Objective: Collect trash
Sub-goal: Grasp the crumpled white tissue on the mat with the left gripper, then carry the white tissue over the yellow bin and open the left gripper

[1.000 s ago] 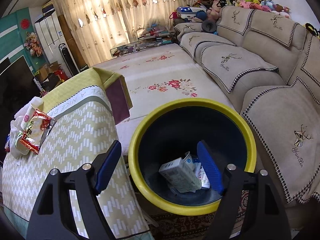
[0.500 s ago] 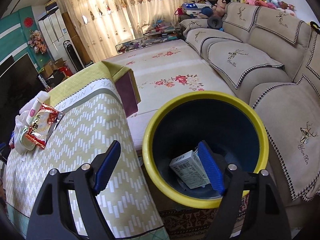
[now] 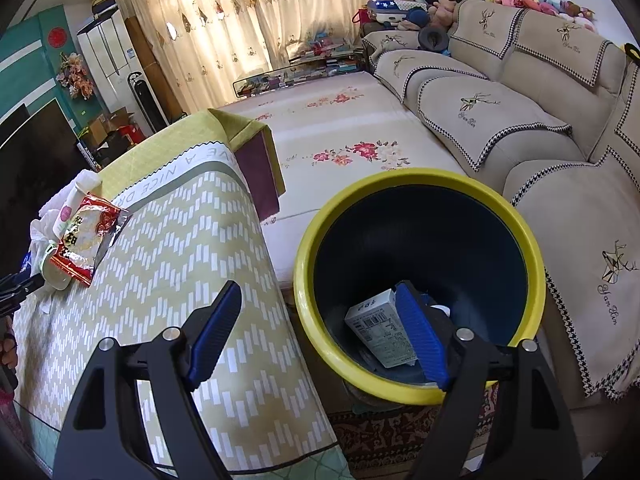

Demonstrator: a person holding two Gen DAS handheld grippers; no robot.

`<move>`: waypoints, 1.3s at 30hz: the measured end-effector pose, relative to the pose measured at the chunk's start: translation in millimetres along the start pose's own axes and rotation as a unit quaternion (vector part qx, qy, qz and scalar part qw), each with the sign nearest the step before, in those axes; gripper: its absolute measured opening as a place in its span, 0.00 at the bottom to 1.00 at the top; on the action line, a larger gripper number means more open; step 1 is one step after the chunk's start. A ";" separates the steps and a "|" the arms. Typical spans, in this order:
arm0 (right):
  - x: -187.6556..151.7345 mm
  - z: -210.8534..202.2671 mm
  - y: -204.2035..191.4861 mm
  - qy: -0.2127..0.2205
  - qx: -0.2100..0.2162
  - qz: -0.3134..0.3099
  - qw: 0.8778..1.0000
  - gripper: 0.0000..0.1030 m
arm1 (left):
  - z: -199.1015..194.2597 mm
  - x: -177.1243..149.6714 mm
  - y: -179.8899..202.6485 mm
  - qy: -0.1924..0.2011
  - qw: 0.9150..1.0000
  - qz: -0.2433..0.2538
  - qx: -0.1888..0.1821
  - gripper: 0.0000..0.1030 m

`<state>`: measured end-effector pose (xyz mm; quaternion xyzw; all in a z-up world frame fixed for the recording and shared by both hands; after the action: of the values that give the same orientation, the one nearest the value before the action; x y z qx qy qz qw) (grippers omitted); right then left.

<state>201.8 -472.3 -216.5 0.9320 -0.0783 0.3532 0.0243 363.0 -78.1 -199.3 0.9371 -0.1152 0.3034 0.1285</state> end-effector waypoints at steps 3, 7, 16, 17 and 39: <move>-3.4 0.0 -3.0 0.000 0.006 0.002 1.000 0.73 | 5.2 -3.4 0.4 -0.005 1.000 0.011 0.002 0.50; -7.5 -1.1 -7.2 -0.001 0.014 0.004 1.000 0.73 | 5.5 -7.7 -4.3 -0.014 1.000 0.005 0.010 0.15; -15.7 -9.2 -4.6 0.004 0.020 0.014 1.000 0.73 | -53.3 -11.0 -4.5 0.030 0.999 0.009 0.030 0.06; -16.7 -10.6 -3.5 0.005 0.020 0.016 1.000 0.73 | -61.9 -10.5 -1.1 0.036 0.999 0.012 0.032 0.06; -44.9 -55.3 53.2 0.042 0.012 0.074 0.996 0.73 | -180.9 -5.0 180.8 0.071 0.986 0.133 -0.073 0.06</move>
<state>123.8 -513.4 -205.3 0.9083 -0.1417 0.3935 -0.0103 208.5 -191.2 -29.7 0.8779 -0.2507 0.3741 0.1627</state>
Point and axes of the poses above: each gripper's, at about its wrist camera, not at the fingertips, and z roughly the way its jaws point, y to its right, x to its top, the point moved 6 cm from there along z, roughly the way its jaws point, and after that the axes turned 15 degrees about -z, right-handed, at the moved point
